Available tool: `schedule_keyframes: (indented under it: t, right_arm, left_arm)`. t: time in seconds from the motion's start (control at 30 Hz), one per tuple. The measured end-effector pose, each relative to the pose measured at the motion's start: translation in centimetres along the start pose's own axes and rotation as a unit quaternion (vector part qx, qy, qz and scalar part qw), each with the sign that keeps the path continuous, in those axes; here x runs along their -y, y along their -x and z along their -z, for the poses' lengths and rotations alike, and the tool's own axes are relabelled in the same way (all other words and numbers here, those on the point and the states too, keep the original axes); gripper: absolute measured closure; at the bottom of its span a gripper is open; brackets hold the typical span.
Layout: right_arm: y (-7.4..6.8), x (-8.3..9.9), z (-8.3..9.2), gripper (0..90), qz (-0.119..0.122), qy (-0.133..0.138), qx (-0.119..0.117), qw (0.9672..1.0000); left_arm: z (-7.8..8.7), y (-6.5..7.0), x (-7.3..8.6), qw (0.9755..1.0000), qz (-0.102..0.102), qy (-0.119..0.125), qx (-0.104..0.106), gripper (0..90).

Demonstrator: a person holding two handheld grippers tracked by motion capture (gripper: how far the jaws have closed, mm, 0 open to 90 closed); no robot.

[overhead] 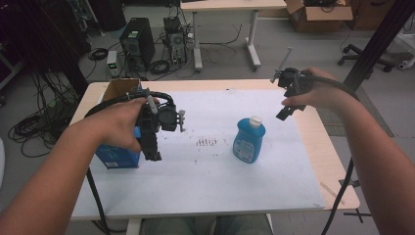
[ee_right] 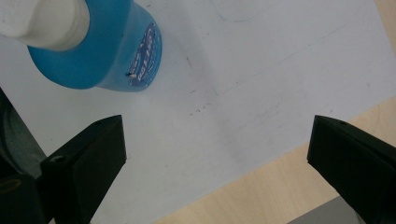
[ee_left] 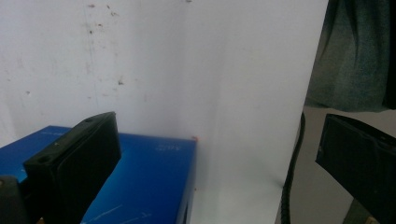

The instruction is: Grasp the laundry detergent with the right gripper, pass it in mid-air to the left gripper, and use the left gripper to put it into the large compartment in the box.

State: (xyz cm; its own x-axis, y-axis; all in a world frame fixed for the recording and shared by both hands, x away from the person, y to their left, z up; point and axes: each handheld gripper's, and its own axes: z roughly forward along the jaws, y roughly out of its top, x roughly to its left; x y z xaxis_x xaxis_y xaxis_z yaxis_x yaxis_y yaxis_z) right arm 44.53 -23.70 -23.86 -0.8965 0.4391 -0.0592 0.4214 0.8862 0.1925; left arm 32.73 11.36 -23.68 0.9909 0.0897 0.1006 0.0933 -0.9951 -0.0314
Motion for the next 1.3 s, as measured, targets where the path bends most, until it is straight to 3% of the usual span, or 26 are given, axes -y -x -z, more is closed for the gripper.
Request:
schedule_keyframes:
  t: [0.37,0.7,1.3]
  right_arm:
    - [-0.4,2.6,-0.9,4.7,-0.004,0.002,-0.005,1.0]
    - [-1.0,3.5,-1.5,4.3,0.0,0.006,-0.012,0.9999]
    - [-3.3,6.1,-3.8,4.2,-0.004,0.037,-0.034,0.9987]
  left_arm:
    - [-0.4,0.3,0.0,1.0,-0.002,0.0,0.003,0.2]
    - [-0.9,0.7,0.4,1.0,0.001,-0.005,0.006,0.2]
    - [-1.1,1.0,0.4,1.0,-0.006,-0.002,0.003,0.2]
